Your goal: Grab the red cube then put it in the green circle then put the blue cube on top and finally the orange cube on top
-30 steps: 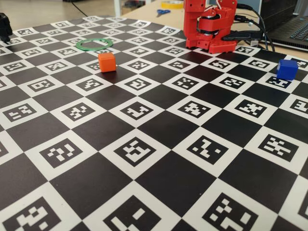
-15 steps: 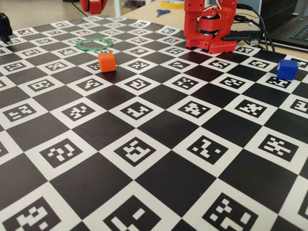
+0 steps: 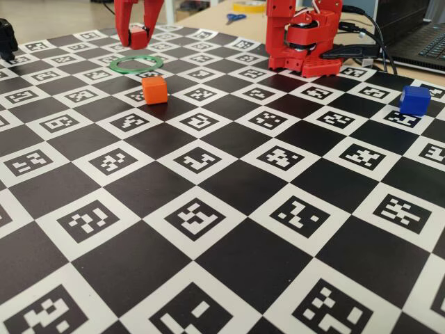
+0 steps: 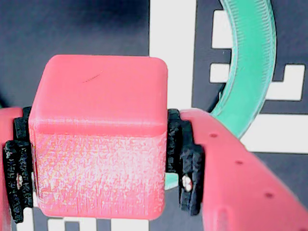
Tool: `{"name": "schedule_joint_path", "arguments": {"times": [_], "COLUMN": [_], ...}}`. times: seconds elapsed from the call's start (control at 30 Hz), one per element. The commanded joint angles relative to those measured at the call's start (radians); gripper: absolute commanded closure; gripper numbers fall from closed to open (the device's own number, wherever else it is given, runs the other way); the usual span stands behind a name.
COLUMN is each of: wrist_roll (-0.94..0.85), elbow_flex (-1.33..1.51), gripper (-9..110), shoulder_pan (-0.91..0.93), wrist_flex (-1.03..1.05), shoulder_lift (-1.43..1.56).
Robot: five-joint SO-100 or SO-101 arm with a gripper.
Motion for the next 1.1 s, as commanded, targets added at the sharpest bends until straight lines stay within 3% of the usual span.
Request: {"name": "schedule_joint_path", "arguments": {"times": [0.0,1.07], "wrist_roll": [-0.003,0.009], "elbow_flex": [-0.023,0.086], "gripper": [96,96], "shoulder_pan": [0.009,0.002], "wrist_flex": [-0.02,-0.158], "shoulder_lift": [0.015,-0.006]}}
